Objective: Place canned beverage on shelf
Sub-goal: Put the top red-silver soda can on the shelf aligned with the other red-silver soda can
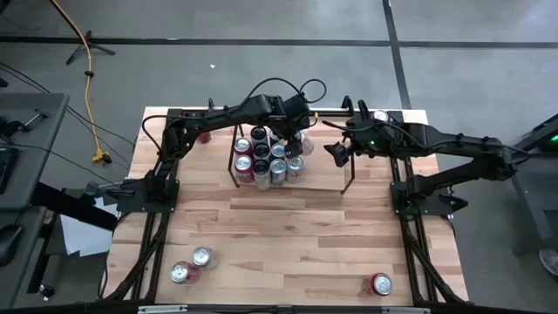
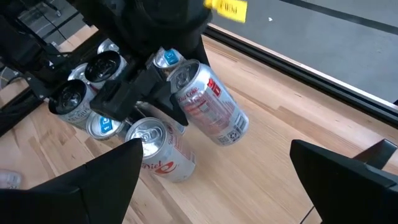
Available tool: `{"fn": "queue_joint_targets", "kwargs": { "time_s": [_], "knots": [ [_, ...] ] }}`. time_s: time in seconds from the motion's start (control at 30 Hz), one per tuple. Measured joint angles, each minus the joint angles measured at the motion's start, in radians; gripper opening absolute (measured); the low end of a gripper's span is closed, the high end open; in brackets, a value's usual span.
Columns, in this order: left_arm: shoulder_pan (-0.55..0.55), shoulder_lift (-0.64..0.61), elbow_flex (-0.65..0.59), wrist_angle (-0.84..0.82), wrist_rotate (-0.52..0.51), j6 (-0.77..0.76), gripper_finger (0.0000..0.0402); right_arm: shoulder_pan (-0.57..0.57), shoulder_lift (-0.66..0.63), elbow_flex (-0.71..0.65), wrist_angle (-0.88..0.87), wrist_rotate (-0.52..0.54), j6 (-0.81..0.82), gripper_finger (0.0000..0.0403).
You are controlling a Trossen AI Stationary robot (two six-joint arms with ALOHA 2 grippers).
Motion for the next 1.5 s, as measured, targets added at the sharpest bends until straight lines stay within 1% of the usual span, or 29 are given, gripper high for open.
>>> {"fn": "queue_joint_targets", "kwargs": {
  "time_s": [0.2,0.57,0.93,1.33,1.43,1.5],
  "knots": [
    [0.0,0.0,-0.031,0.002,0.0,-0.001,0.0248,0.0,0.0,0.0,0.001,0.0,0.0,0.0392],
    [-0.002,0.0,-0.033,0.002,0.0,0.0,0.0249,0.0,0.0,0.0,0.003,0.0,0.0,0.0392],
    [-0.002,0.0,-0.033,0.0,0.0,0.008,0.028,0.0,0.0,0.0,0.003,0.0,0.0,0.0392],
    [-0.002,-0.001,-0.033,0.028,0.001,0.012,0.0283,0.0,0.0,0.0,0.003,0.0,-0.001,0.0392],
    [-0.002,-0.001,-0.018,0.024,0.001,0.013,0.0283,0.0,0.0,0.0,0.003,0.0,-0.001,0.0392],
    [-0.002,-0.001,0.014,0.004,0.021,0.013,0.0283,0.0,0.0,0.0,0.004,0.0,-0.002,0.0392]
  ]
}}
